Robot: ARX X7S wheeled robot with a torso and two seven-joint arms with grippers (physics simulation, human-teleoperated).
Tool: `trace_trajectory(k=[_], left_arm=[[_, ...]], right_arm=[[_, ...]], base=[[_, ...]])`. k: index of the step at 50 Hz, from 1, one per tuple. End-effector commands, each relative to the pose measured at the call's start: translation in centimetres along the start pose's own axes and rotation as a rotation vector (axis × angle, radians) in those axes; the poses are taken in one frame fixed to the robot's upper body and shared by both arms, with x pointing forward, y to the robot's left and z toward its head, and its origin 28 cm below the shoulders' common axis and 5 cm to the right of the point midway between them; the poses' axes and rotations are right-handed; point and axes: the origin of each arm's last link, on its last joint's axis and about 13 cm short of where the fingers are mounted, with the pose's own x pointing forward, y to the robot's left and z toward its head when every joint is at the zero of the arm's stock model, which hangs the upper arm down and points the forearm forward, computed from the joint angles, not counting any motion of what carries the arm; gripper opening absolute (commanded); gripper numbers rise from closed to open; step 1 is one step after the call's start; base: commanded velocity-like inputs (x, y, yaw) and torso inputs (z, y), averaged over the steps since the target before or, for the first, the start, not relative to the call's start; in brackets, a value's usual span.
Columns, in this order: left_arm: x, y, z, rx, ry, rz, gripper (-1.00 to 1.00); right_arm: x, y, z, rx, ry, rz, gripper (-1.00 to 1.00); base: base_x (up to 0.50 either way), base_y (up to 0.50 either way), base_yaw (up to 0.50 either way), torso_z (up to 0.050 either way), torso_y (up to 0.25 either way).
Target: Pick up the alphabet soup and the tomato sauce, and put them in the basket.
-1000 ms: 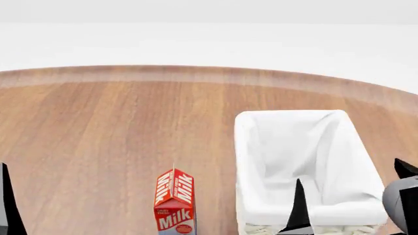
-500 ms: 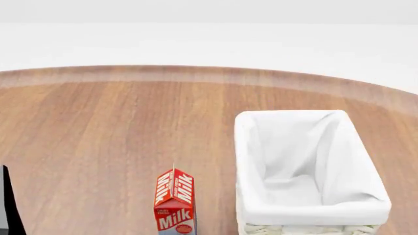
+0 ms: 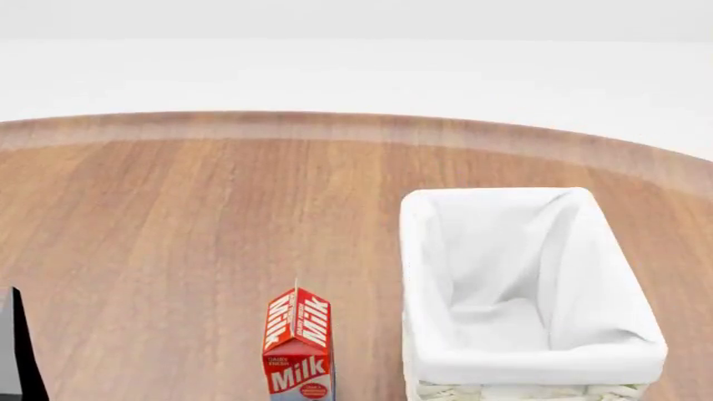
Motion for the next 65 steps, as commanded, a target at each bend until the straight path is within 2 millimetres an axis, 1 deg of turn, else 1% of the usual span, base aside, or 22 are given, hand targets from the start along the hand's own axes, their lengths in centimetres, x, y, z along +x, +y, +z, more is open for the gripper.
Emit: trace_trajectory(k=[1,7,8,9,11,12,13,15,22,39,41,42,43,45,46,48,49,50,51,65], left_arm=[[-0.1,0.0,-0.3,-0.001,0.006,-0.001,1.00],[-0.1,-0.1,-0.4,-0.001,0.006,-0.002,1.00],[-0.1,-0.1,-0.3,-0.001,0.005,-0.002,1.00],[-0.1,-0.1,-0.3,-0.002,0.005,-0.002,1.00],[-0.1,-0.1,-0.2,-0.001,0.004,-0.003,1.00],[-0.2,-0.2,-0.2,-0.003,0.005,-0.004,1.00],[-0.2,-0.2,-0.2,-0.002,0.005,-0.004,1.00],[-0.2,-0.2,-0.2,-0.003,0.005,-0.005,1.00],[-0.2,-0.2,-0.3,-0.002,0.005,-0.004,1.00],[-0.2,-0.2,-0.1,-0.006,0.000,-0.005,1.00],[-0.2,-0.2,-0.1,-0.007,-0.002,-0.006,1.00],[-0.2,-0.2,-0.1,-0.007,-0.002,-0.006,1.00],[-0.2,-0.2,-0.1,-0.008,-0.002,-0.006,1.00],[-0.3,-0.2,-0.2,-0.007,-0.003,-0.008,1.00],[-0.3,-0.2,-0.1,-0.012,-0.005,-0.011,1.00],[-0.3,-0.2,-0.1,-0.011,-0.006,-0.008,1.00],[-0.3,-0.2,-0.1,-0.018,-0.007,-0.011,1.00],[-0.3,-0.2,-0.1,-0.017,-0.006,-0.010,1.00],[-0.3,-0.2,-0.1,-0.019,-0.009,-0.009,1.00],[-0.4,-0.1,0.0,-0.018,-0.015,-0.010,1.00]], right_arm=[[0.2,0.6,-0.9,-0.006,0.005,0.027,1.00],[1.0,0.2,-1.3,0.002,0.000,0.002,1.00],[0.4,0.1,-0.7,0.001,-0.005,0.000,1.00],[0.5,0.1,-0.8,0.002,-0.005,0.000,1.00],[1.3,0.1,-1.4,0.001,-0.006,0.001,1.00],[1.0,-0.2,-0.9,0.009,-0.008,-0.004,1.00],[1.4,-0.2,-1.3,0.010,-0.008,-0.005,1.00],[1.1,-0.3,-0.9,0.014,-0.009,-0.010,1.00],[1.8,-0.6,-0.9,0.024,-0.016,-0.015,1.00],[3.8,-0.6,-1.5,0.008,-0.030,-0.022,1.00],[4.6,-0.5,-2.1,0.013,-0.031,-0.022,1.00],[4.2,-0.6,-1.6,0.012,-0.031,-0.023,1.00],[4.2,-0.6,-1.6,0.011,-0.032,-0.024,1.00],[4.9,-0.5,-2.2,0.012,-0.036,-0.025,1.00],[4.4,-0.6,-1.7,0.012,-0.037,-0.023,1.00],[4.5,-0.7,-1.6,0.011,-0.038,-0.025,1.00],[5.2,-0.6,-2.1,0.014,-0.038,-0.025,1.00],[4.7,-0.7,-1.7,0.015,-0.038,-0.026,1.00],[4.8,-0.7,-1.6,0.015,-0.040,-0.026,1.00],[5.3,-0.6,-2.1,0.020,-0.037,-0.021,1.00]], base=[[0.00,0.00,0.00,0.000,0.000],[0.00,0.00,0.00,0.000,0.000],[0.00,0.00,0.00,0.000,0.000],[0.00,0.00,0.00,0.000,0.000],[0.00,0.00,0.00,0.000,0.000],[0.00,0.00,0.00,0.000,0.000],[0.00,0.00,0.00,0.000,0.000],[0.00,0.00,0.00,0.000,0.000],[0.00,0.00,0.00,0.000,0.000],[0.00,0.00,0.00,0.000,0.000],[0.00,0.00,0.00,0.000,0.000],[0.00,0.00,0.00,0.000,0.000],[0.00,0.00,0.00,0.000,0.000],[0.00,0.00,0.00,0.000,0.000],[0.00,0.00,0.00,0.000,0.000],[0.00,0.00,0.00,0.000,0.000],[0.00,0.00,0.00,0.000,0.000],[0.00,0.00,0.00,0.000,0.000],[0.00,0.00,0.00,0.000,0.000],[0.00,0.00,0.00,0.000,0.000]])
